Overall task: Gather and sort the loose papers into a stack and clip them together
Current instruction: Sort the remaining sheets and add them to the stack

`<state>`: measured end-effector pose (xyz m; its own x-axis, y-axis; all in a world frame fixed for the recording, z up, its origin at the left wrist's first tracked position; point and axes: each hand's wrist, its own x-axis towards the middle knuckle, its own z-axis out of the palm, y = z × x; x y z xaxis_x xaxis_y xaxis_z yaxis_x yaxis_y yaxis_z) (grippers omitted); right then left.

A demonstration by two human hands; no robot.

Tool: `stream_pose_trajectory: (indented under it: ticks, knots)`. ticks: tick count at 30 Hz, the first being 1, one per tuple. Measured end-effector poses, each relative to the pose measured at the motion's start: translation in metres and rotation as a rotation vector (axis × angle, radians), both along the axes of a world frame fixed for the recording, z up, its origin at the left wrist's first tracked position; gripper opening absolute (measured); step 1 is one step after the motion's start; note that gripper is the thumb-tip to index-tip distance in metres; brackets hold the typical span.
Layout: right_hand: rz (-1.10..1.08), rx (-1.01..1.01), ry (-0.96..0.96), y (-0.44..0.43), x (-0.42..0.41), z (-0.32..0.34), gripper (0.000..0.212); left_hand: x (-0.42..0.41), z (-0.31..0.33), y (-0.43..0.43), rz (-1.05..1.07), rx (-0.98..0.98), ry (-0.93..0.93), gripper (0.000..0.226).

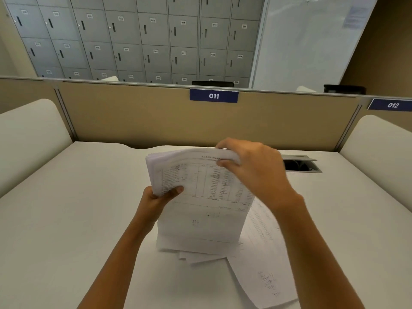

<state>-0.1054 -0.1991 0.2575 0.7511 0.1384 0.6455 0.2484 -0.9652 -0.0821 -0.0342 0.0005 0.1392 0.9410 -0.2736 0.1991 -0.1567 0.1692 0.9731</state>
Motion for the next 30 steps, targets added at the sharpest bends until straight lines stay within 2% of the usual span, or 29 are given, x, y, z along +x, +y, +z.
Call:
stream_pose_trajectory:
  ticks: [2,5,7,8,11,14,19,22,26,28,30]
  knots:
    - [-0.007,0.145,0.107,-0.021,-0.005,0.003,0.022,0.002,-0.001,0.002,0.037,-0.023,0.014,0.054]
    - [0.159,0.578,0.204,-0.037,-0.006,-0.003,0.031,0.001,0.001,0.003,0.058,-0.071,0.006,0.053]
    - [0.247,0.812,0.298,-0.041,-0.003,-0.016,0.038,0.0,0.003,0.0,0.07,-0.148,0.01,0.032]
    - [0.264,0.874,0.357,-0.044,-0.001,-0.025,0.041,-0.001,0.005,-0.002,0.087,-0.209,0.029,0.019]
    - [0.217,0.948,0.516,-0.051,0.0,-0.059,0.043,0.002,0.007,-0.003,0.169,-0.395,0.087,0.023]
    - [0.14,1.083,0.486,-0.057,0.0,-0.088,0.039,0.005,0.007,-0.004,0.234,-0.505,0.123,0.024]
    - [0.266,1.706,0.328,-0.041,0.004,-0.119,0.056,0.003,-0.002,-0.018,0.325,-0.668,0.263,0.035]
    - [0.244,1.739,0.437,-0.014,0.007,-0.145,0.055,-0.002,-0.011,-0.033,0.311,-0.735,0.352,0.038]
    - [0.192,1.751,0.48,-0.005,0.014,-0.163,0.061,-0.003,-0.022,-0.039,0.319,-0.656,0.414,0.046]
    - [0.173,1.699,0.517,-0.019,0.016,-0.164,0.075,0.006,-0.029,-0.022,0.381,-0.664,0.435,0.042]
    - [0.133,1.638,0.587,-0.035,0.018,-0.166,0.086,0.018,-0.039,0.002,0.44,-0.591,0.44,0.039]
